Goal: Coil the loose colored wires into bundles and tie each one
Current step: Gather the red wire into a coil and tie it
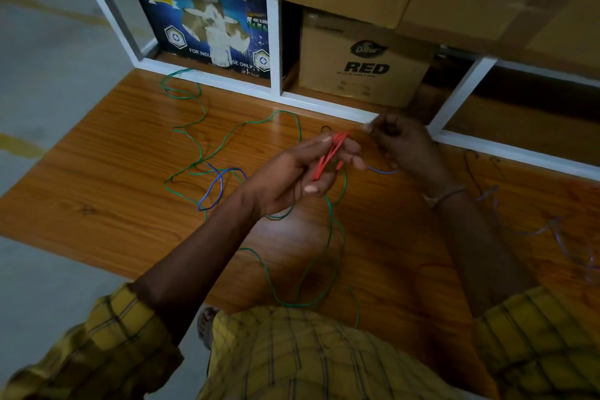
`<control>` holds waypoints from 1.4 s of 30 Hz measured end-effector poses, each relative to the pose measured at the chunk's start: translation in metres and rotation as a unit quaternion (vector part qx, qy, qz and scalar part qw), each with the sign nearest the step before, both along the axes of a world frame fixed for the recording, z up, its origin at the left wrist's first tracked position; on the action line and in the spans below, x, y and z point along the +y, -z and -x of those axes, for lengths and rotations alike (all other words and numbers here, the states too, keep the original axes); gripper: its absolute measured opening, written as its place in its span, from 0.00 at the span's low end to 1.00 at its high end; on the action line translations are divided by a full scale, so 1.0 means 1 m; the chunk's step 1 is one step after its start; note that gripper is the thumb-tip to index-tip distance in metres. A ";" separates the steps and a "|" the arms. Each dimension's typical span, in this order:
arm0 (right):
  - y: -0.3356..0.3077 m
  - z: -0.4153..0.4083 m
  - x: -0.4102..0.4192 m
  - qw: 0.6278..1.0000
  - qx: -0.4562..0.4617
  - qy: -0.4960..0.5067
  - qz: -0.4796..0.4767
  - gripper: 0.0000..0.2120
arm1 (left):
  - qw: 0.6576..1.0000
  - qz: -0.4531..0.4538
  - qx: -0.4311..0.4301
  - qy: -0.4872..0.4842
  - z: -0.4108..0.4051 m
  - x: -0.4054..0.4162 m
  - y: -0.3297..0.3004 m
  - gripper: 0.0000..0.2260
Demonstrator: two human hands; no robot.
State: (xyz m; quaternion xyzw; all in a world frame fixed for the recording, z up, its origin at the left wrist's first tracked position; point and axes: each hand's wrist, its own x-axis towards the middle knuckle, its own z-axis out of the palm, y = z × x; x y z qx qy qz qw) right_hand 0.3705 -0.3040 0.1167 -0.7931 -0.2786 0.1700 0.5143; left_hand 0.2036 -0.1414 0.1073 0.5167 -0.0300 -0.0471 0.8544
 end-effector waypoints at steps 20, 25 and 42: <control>-0.013 0.091 -0.044 0.967 -0.131 -0.205 0.070 0.12 | 0.966 -0.130 0.067 -0.215 -0.029 0.010 0.026 0.14; -0.066 0.062 -0.052 0.983 -0.025 -0.180 -0.001 0.07 | 0.934 -0.344 0.020 -0.099 -0.018 -0.003 0.024 0.12; 0.027 0.022 -0.018 0.984 -0.120 -0.047 0.123 0.11 | 0.999 0.031 -0.027 0.030 0.003 -0.011 -0.001 0.19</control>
